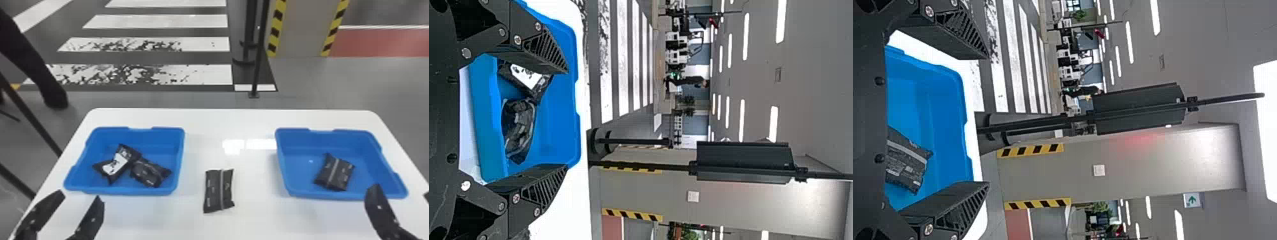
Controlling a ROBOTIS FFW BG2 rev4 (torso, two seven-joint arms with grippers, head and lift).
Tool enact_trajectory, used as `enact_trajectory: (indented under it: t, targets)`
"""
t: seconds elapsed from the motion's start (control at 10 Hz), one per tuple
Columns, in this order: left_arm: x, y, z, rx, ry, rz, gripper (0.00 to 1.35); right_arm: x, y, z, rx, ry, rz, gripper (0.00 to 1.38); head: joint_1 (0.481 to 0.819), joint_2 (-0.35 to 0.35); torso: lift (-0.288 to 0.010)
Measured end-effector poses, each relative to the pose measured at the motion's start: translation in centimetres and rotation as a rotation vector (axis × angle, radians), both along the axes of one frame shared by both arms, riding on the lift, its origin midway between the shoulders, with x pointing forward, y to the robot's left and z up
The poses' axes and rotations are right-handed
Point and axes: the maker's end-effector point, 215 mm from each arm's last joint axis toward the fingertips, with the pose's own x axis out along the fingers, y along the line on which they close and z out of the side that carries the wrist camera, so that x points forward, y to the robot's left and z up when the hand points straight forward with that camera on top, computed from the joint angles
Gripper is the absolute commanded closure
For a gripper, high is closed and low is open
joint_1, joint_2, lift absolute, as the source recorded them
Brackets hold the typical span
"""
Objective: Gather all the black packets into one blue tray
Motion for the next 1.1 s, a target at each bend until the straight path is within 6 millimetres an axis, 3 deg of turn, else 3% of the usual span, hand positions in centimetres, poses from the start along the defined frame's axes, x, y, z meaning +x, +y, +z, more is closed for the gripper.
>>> enact_trajectory:
  t: [0.8, 1.1]
  targets:
    - [0.5, -0.7, -0.7, -0.020, 0.015, -0.010, 0.39, 0.1, 0.0, 0.1, 0.006, -0.003, -0.001, 0.12, 0.695, 0.023, -0.110]
    - [3.3, -4.7, -2.9, -0.061, 0.057, -0.089, 0.39, 0.1, 0.0, 0.1, 0.012, -0.005, -0.002, 0.12, 0.695, -0.038, -0.110]
